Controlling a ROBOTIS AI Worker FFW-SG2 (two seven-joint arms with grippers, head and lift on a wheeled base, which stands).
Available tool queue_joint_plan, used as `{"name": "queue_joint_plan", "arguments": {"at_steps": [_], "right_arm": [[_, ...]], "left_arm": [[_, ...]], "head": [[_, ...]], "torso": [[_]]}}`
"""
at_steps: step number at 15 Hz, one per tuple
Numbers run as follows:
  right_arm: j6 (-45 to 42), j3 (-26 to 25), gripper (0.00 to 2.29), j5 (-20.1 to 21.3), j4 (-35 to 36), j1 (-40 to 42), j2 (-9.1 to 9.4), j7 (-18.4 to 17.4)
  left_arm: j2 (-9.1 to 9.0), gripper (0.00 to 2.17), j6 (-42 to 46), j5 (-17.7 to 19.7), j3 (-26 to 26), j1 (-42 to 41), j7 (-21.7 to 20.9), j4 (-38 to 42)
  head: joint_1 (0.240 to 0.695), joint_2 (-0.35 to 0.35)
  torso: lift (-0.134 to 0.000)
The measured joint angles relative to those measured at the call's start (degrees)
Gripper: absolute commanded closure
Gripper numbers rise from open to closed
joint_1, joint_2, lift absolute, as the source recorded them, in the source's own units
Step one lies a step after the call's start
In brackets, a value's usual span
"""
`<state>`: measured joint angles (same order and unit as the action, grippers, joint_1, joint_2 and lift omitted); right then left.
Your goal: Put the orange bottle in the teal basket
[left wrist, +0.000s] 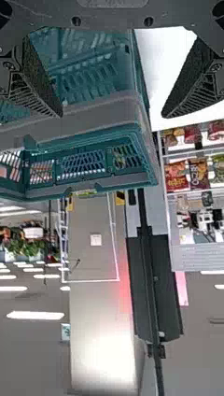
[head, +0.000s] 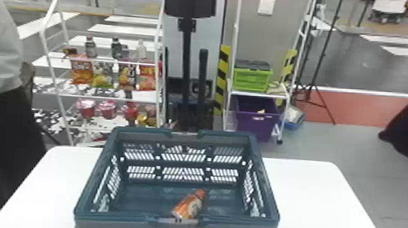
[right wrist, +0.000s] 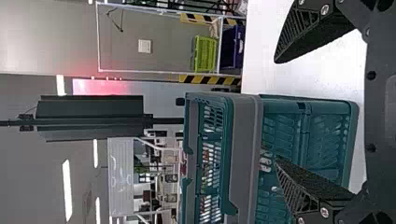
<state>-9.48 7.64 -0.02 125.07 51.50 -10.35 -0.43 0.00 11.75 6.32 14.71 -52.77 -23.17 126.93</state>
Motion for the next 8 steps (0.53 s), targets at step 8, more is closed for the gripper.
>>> {"name": "queue_joint_plan", "arguments": {"at_steps": [8], "right_arm": [[0.03,1.12,0.12,-2.81,-1.65,-0.94,-2.38,-0.19]], "left_arm": [[0.0,0.11,11.14,-1.22,-8.59,-3.93,11.11,-4.09]], "head": [[0.499,0.0]], "torso": [[0.0]]}}
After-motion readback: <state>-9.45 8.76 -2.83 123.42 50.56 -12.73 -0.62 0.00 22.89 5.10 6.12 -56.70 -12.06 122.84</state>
